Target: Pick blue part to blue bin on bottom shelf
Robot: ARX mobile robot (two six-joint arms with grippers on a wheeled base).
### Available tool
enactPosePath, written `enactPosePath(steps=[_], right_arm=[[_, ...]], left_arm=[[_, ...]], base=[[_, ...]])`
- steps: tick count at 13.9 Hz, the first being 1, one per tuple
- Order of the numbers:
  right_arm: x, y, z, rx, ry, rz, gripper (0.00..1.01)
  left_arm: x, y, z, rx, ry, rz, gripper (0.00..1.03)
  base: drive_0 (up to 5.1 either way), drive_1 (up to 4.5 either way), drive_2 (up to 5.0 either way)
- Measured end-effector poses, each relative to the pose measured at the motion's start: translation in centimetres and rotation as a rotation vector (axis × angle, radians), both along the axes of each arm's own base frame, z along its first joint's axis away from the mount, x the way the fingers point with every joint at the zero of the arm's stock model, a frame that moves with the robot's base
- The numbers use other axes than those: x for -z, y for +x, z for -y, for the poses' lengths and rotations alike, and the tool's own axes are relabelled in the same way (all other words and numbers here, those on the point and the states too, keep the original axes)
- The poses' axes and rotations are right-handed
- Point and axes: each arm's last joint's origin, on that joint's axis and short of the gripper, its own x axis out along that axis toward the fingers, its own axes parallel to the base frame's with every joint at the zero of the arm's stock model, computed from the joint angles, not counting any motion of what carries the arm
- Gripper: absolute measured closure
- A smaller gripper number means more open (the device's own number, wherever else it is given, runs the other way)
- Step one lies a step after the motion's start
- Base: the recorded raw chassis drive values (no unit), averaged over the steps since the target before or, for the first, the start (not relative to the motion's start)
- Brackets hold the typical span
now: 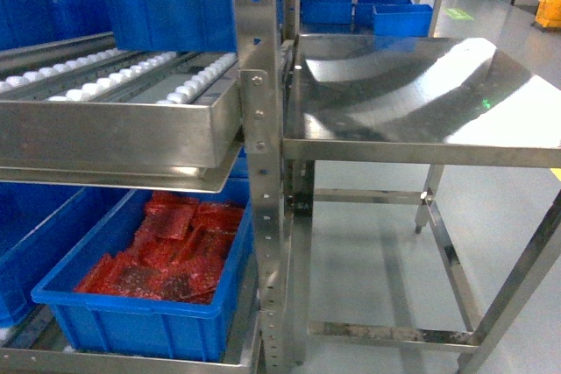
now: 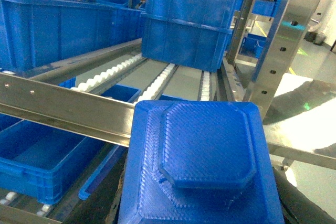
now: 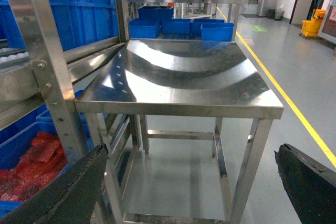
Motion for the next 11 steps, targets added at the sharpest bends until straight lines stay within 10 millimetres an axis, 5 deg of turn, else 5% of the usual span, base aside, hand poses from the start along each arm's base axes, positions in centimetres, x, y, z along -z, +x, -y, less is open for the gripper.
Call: enactPosePath(steps=[11], right_arm=[[-0.02,0.0,0.0,0.0,0.0,0.002,0.03]], left_arm=[[-0.01,0.0,-0.01,-0.001,-0.001,0.001,0.6]], base=[[-4.9,2.49,2.5]])
